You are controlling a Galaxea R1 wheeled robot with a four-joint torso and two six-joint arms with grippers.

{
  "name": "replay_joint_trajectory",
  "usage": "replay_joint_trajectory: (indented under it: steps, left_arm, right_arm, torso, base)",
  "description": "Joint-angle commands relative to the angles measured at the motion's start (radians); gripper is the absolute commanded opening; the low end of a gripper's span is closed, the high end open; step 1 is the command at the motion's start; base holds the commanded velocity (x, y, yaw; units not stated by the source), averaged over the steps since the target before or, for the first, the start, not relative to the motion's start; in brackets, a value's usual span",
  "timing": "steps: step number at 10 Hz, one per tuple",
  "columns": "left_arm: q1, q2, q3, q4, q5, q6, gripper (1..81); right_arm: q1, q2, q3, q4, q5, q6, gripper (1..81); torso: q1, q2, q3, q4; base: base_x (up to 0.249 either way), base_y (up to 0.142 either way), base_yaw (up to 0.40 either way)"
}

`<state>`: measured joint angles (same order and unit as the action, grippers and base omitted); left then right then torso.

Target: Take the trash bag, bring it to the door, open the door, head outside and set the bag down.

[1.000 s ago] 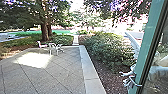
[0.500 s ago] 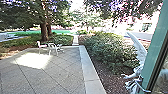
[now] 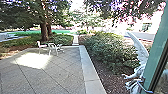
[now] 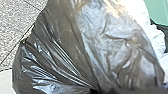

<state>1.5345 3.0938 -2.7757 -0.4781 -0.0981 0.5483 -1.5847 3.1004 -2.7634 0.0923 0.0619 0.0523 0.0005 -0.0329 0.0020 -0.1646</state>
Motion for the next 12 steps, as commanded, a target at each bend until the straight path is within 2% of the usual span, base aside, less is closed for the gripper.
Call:
replay_joint_trajectory:
  steps: [1, 2, 4, 6, 8, 9, 10, 11, 12]
  left_arm:
    - [-0.052, -0.004, 0.002, -0.002, 0.060, 0.004, 1.0]
    - [-0.052, -0.006, 0.002, -0.004, 0.058, 0.002, 1.0]
    - [-0.052, -0.009, 0.002, -0.005, 0.055, -0.007, 1.0]
    - [-0.052, -0.009, 0.002, -0.014, 0.037, -0.008, 1.0]
    - [-0.053, -0.009, 0.002, -0.020, 0.037, -0.008, 1.0]
    - [-0.056, -0.009, 0.002, -0.022, 0.037, -0.008, 1.0]
    - [-0.061, -0.015, 0.002, -0.030, 0.038, -0.008, 1.0]
    - [-0.073, -0.029, 0.018, -0.043, 0.040, -0.008, 1.0]
    - [-0.087, -0.052, 0.054, -0.057, 0.041, -0.008, 1.0]
  right_arm:
    - [0.050, 0.011, 0.007, 0.006, -0.051, 0.001, 81.1]
    - [0.050, 0.011, 0.009, 0.006, -0.053, 0.001, 81.1]
    - [0.048, 0.011, 0.009, 0.004, -0.053, 0.000, 81.1]
    - [0.050, 0.011, 0.009, 0.001, -0.053, 0.000, 81.1]
    - [0.048, 0.011, 0.009, 0.000, -0.053, -0.002, 81.1]
    - [0.048, 0.011, 0.009, 0.000, -0.053, -0.002, 81.1]
    - [0.048, 0.010, 0.009, 0.003, -0.051, -0.002, 81.1]
    - [0.051, 0.008, 0.009, 0.003, -0.053, 0.000, 81.1]
    - [0.050, 0.008, 0.009, 0.001, -0.053, 0.000, 81.1]
  torso:
    - [0.000, 0.000, 0.000, 0.098]
    - [0.000, 0.000, 0.000, 0.112]
    - [0.000, 0.000, 0.000, 0.170]
    - [0.000, 0.000, 0.000, 0.244]
    - [0.000, 0.000, 0.000, 0.311]
    - [0.000, 0.000, 0.000, 0.348]
    - [0.000, 0.000, 0.000, 0.288]
    - [0.000, 0.000, 0.000, 0.323]
    - [0.000, 0.000, 0.000, 0.347]
  base:
    - [0.000, 0.000, 0.000]
    - [0.000, 0.000, 0.000]
    - [0.000, 0.000, 0.000]
    - [0.000, 0.000, 0.000]
    - [0.000, 0.000, 0.000]
    - [0.000, 0.000, 0.000]
    - [0.000, 0.000, 0.000]
    - [0.000, 0.000, 0.000]
    - [0.000, 0.000, 0.000]
